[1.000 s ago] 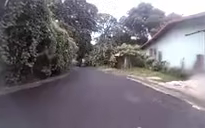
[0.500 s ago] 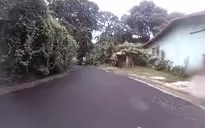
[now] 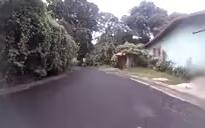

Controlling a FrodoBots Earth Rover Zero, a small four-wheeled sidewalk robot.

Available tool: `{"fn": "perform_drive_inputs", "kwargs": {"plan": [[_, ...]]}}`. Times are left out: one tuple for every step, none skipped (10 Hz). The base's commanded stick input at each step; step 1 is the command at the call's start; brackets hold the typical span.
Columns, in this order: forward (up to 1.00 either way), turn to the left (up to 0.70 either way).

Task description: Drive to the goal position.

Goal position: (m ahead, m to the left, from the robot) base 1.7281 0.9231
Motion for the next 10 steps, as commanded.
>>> {"fn": "perform_drive_inputs", "kwargs": {"plan": [[0.5,-0.03],[0.5,0.0],[0.5,0.0],[0.5,0.0],[0.5,0.0],[0.5,0.0],[0.5,0.0],[0.5,0.0],[0.5,0.0],[0.5,0.0]]}}
